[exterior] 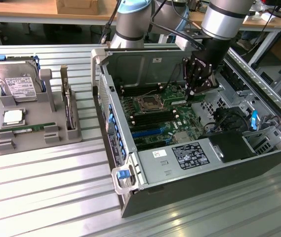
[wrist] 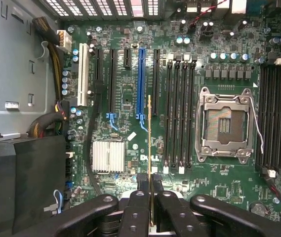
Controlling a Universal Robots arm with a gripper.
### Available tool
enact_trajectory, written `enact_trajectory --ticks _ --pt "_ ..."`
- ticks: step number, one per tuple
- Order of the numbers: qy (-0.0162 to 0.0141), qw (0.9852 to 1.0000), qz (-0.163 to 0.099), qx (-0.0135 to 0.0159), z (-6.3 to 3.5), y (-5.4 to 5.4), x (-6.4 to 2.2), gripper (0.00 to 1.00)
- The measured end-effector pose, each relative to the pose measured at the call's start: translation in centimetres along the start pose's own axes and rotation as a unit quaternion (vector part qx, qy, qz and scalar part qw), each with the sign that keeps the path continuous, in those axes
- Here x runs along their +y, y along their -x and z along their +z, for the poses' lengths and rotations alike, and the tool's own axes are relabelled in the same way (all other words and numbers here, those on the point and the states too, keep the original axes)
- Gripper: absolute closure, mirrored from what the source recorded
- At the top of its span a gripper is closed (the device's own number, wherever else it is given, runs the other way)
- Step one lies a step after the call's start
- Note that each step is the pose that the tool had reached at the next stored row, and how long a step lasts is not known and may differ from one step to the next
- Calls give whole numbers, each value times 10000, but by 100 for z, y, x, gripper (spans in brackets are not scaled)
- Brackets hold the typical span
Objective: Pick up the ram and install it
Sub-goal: 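Insert the ram into the slot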
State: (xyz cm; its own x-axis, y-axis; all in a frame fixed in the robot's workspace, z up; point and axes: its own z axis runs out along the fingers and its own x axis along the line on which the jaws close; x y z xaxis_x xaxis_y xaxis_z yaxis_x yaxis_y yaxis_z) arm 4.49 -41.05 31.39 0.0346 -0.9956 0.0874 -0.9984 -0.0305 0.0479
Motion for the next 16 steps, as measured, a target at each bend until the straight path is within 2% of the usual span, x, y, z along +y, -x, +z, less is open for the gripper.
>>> enact_trajectory --ticks 16 --pt "0 10000 0 0 62 5 -3 87"
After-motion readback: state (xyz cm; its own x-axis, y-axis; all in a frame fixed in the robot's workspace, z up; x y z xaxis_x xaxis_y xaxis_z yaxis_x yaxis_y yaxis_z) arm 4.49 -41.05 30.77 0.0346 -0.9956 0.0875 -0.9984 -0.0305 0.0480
